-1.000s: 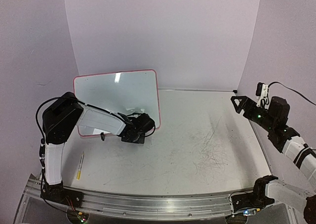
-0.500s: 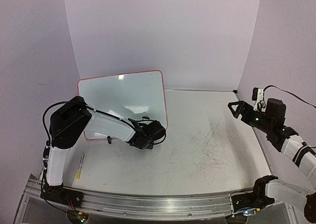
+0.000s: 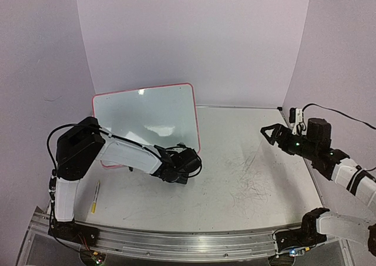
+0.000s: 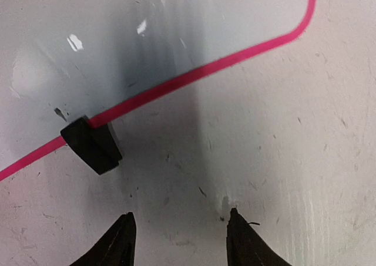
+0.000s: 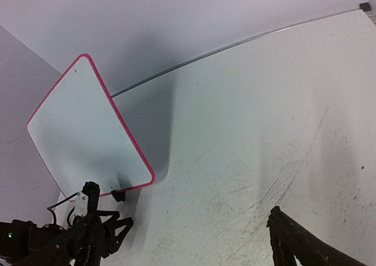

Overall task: Write a sentence on the whiteboard
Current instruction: Move the whiteboard to the corner of the board, then move the whiteboard to the center of the board.

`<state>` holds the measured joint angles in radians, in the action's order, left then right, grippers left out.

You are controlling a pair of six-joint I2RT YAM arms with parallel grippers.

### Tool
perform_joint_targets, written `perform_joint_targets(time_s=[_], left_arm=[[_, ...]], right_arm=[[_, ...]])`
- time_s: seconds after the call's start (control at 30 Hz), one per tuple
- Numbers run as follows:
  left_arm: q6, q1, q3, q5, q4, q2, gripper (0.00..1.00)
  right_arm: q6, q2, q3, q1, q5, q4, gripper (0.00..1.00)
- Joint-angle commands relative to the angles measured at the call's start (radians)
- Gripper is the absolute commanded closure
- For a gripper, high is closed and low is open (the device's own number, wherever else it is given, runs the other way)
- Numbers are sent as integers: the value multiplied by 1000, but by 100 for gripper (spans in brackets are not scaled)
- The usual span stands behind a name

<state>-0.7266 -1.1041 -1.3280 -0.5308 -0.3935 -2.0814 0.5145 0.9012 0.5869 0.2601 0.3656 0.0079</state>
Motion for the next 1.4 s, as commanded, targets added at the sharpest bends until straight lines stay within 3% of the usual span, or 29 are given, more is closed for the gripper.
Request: perform_joint_targets(time_s=[0.0,0.27,0.4,0.57,0.77,1.1,1.37], left_arm=[[29,-2,57,46,14,151,35],[116,-3,247,277,177,414,18],[158,-3,352,324,211,599,12],[202,30,444,291,197,839,9],[230,149,475,205,133,1061,6],[225,184,457,74,36,1247,0],[175,184,477,53,19,1308,1]], right_arm=[[58,64,61,127,-113,10,2],[120,204,158,321,-254,10,2],[149,279,221,439,-335,-6,2],[174,378,306,601,-442,-52,2],[204,573,459,789,-508,-130,2],[246,831,587,870,-451,-99,2],[414,939,638,892,-578,-111,10]])
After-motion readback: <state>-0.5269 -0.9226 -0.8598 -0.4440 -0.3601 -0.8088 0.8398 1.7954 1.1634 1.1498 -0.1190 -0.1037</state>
